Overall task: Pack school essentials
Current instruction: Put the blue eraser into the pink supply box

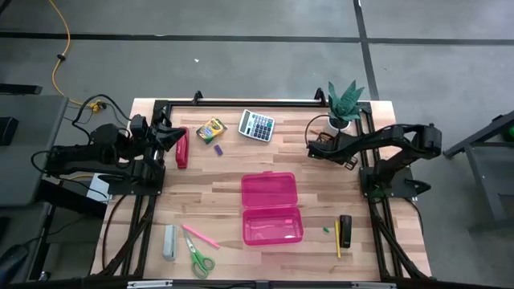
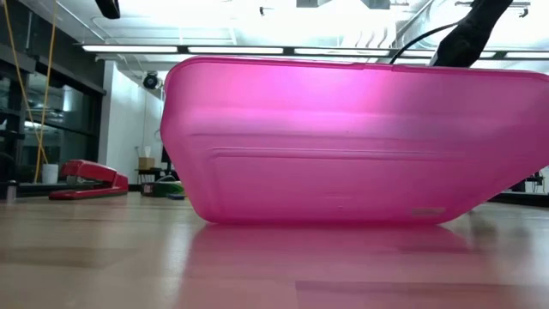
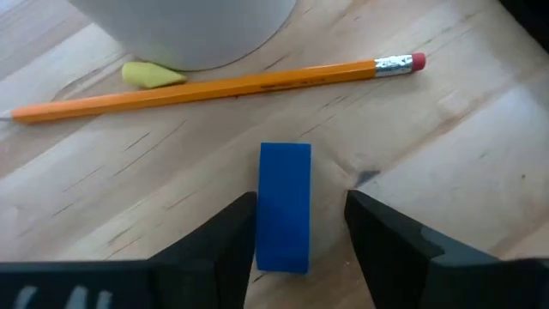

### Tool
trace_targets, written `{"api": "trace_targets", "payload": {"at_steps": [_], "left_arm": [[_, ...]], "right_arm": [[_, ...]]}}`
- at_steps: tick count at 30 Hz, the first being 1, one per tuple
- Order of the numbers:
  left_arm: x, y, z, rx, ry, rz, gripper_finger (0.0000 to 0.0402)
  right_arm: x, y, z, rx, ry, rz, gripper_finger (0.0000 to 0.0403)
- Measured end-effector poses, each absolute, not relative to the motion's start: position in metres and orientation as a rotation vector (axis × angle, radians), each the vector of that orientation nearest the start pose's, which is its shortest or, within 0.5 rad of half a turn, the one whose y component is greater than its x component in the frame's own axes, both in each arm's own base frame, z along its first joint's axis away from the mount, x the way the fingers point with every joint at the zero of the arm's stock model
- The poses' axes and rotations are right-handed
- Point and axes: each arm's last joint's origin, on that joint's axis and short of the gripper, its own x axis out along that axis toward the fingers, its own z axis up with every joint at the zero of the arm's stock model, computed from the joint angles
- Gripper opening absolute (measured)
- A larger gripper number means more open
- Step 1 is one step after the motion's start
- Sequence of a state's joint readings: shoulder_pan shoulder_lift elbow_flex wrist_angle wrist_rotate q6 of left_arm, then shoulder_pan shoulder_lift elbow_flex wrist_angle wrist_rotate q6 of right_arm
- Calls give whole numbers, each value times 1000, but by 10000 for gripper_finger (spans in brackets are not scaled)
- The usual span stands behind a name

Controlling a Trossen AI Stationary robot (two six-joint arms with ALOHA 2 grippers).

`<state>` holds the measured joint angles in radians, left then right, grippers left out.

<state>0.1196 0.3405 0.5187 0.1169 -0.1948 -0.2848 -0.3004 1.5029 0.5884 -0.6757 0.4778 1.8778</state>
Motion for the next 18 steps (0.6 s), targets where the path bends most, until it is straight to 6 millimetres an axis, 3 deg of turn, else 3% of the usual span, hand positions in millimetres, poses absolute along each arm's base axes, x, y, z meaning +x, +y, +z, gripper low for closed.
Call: {"api": "trace_targets", "payload": {"at_steps": [9, 18], "left_arm": [[92, 17, 322, -292, -339, 268, 1], [92, 17, 322, -292, -339, 267, 1]], "right_arm": [[183, -71, 115, 1212, 521, -1830, 89], [184, -70, 131, 1245, 536, -1745, 76]]}}
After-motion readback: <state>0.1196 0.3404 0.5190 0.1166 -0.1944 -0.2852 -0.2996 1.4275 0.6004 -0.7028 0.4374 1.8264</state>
